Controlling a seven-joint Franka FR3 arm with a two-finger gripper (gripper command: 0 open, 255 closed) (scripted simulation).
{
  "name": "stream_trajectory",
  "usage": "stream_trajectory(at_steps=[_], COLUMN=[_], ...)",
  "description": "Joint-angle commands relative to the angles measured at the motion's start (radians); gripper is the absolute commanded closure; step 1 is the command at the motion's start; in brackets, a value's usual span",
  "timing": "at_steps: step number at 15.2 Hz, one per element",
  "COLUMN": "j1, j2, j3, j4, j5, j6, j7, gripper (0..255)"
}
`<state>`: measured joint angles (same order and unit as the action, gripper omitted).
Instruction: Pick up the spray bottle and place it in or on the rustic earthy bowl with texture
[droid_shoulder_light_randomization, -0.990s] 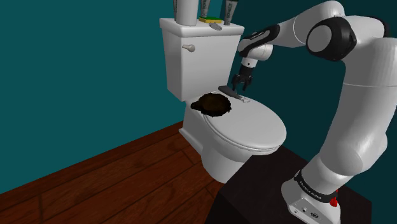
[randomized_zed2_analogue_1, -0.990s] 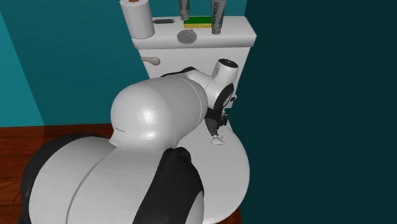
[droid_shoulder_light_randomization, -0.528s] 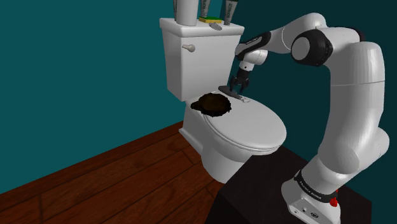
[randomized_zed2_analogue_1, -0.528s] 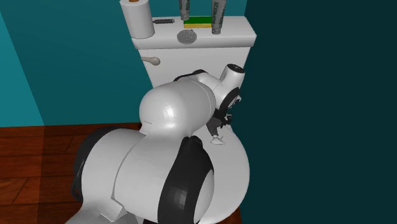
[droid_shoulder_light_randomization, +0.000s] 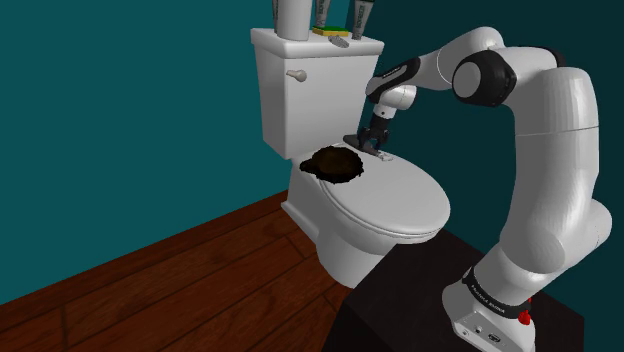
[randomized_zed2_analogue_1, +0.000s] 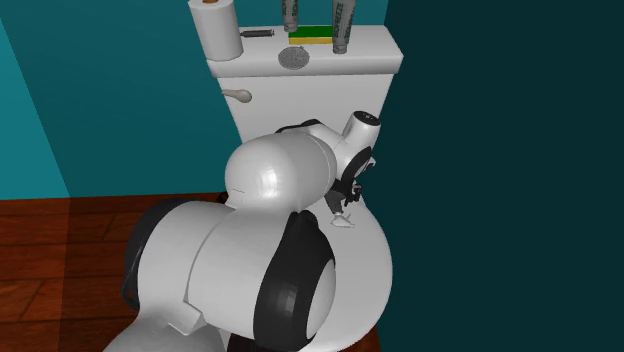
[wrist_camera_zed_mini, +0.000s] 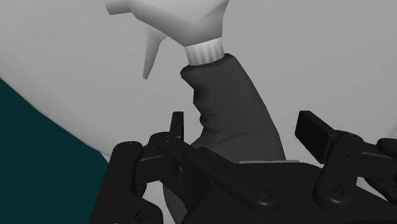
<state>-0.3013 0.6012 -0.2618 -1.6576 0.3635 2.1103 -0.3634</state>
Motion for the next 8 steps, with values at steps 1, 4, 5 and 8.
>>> stream_trajectory(at_steps=[1,4,5,8], j1=[0.0,0.0,0.0,0.0], j2=[0.0,0.0,0.0,0.0], j3=[0.0,0.0,0.0,0.0], j4=[0.0,0.0,0.0,0.0], j5=[0.0,0.0,0.0,0.0], j6=[0.001,0.001,0.001,0.001], j7=[0.0,0.0,0.0,0.0], gripper=[0,0,255,255])
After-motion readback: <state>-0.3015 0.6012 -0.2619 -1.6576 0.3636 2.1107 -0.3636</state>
